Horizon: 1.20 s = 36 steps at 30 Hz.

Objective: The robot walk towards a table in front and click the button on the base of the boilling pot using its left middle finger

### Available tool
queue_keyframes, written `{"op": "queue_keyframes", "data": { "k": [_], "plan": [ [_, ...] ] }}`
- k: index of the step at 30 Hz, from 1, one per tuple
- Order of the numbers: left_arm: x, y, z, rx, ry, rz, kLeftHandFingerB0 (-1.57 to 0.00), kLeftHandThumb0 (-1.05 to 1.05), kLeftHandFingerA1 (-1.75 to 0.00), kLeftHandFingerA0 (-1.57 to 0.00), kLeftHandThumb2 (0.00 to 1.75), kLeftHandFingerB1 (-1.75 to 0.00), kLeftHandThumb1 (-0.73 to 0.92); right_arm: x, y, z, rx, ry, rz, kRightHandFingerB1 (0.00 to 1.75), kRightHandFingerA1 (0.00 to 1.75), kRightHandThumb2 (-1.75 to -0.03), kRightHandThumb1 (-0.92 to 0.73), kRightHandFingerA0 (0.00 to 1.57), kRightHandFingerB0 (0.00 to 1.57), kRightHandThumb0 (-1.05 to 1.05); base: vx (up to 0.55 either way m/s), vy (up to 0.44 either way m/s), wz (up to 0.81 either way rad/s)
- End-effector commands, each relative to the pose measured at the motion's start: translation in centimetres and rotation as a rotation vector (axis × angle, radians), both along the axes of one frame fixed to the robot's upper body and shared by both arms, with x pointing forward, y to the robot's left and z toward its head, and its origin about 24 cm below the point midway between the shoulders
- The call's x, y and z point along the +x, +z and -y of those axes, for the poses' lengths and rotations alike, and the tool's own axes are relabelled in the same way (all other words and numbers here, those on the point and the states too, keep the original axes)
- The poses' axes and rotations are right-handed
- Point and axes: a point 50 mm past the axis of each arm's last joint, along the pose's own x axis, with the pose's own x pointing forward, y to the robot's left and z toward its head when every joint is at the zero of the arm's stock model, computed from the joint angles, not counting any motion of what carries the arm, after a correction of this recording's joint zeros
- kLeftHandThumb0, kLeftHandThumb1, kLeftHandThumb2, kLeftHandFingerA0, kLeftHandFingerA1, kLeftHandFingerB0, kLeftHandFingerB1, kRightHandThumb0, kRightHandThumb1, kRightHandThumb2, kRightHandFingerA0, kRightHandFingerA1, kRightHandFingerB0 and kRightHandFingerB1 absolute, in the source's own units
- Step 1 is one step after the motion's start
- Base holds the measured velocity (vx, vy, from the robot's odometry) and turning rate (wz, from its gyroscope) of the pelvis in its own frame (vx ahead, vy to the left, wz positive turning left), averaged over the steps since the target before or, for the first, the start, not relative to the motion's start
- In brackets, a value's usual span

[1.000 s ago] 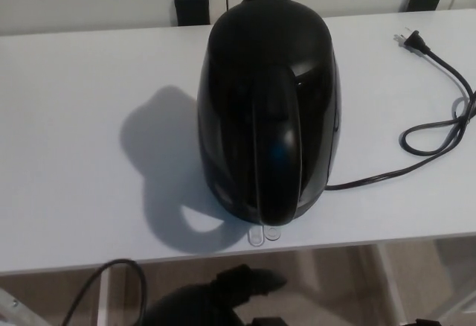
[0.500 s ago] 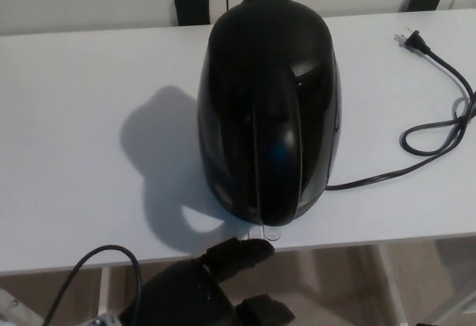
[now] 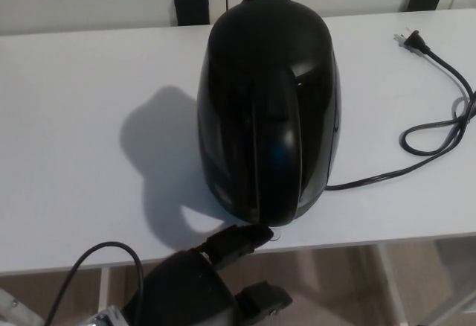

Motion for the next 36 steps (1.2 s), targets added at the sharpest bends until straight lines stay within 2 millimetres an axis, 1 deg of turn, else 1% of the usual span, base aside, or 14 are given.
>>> {"op": "queue_keyframes", "data": {
  "k": [1,2,7,12,15,23,25,26,30,36],
  "plan": [
    [0.6,-0.7,-0.3,0.030,0.004,0.037,-0.31,-0.71,-0.32,-0.31,0.69,-0.30,0.92,-0.2,0.1,0.6,-0.017,0.006,-0.018,0.40,0.44,-0.55,-0.51,0.62,0.48,-0.25,0.00,0.000,0.00],
    [0.7,-0.8,-0.4,0.041,0.005,0.041,-0.26,-0.72,-0.32,-0.29,0.70,-0.29,0.92,-0.1,0.2,0.6,-0.021,0.010,-0.018,0.40,0.44,-0.56,-0.52,0.61,0.48,-0.25,0.00,0.000,0.00],
    [1.4,-1.2,-0.5,0.063,0.025,0.034,-0.29,-0.71,-0.32,-0.29,0.68,-0.30,0.91,0.3,0.4,0.7,-0.026,0.023,-0.018,0.39,0.43,-0.55,-0.52,0.62,0.48,-0.29,0.00,0.000,0.00],
    [1.7,-1.5,-0.5,0.085,0.024,0.043,-0.28,-0.72,-0.31,-0.29,0.68,-0.29,0.92,0.4,0.5,0.6,-0.025,0.025,-0.016,0.40,0.44,-0.55,-0.52,0.62,0.48,-0.27,0.00,0.000,0.00],
    [1.5,-1.7,-0.4,0.054,0.021,0.035,-0.31,-0.71,-0.32,-0.31,0.68,-0.30,0.90,0.5,0.5,0.6,-0.030,0.029,-0.021,0.40,0.44,-0.55,-0.52,0.62,0.47,-0.27,0.00,0.000,0.00],
    [0.9,-2.1,0.0,0.046,0.009,0.015,-0.29,-0.71,-0.32,-0.30,0.68,-0.30,0.91,0.5,0.5,0.7,-0.033,0.042,-0.026,0.40,0.44,-0.56,-0.53,0.61,0.48,-0.27,0.00,0.000,0.00],
    [0.8,-2.1,0.1,0.045,0.008,0.023,-0.31,-0.70,-0.32,-0.32,0.68,-0.30,0.89,0.7,0.6,0.7,-0.038,0.050,-0.021,0.40,0.44,-0.56,-0.54,0.61,0.48,-0.28,0.00,0.000,0.00],
    [0.7,-2.1,0.2,0.050,0.008,0.024,-0.29,-0.70,-0.31,-0.30,0.68,-0.30,0.89,0.7,0.6,0.7,-0.040,0.053,-0.020,0.40,0.43,-0.56,-0.54,0.60,0.48,-0.28,0.00,0.000,0.00],
    [0.5,-2.1,0.3,0.053,0.001,0.017,-0.29,-0.69,-0.32,-0.30,0.67,-0.30,0.88,0.7,0.7,0.7,-0.043,0.055,-0.018,0.40,0.43,-0.56,-0.54,0.60,0.48,-0.29,0.00,0.000,0.00],
    [-0.1,-1.8,0.6,0.049,-0.014,0.011,-0.28,-0.69,-0.31,-0.29,0.68,-0.30,0.90,0.7,0.7,0.7,-0.054,0.066,-0.018,0.40,0.43,-0.56,-0.54,0.60,0.47,-0.28,0.00,0.000,0.00]
  ]
}}
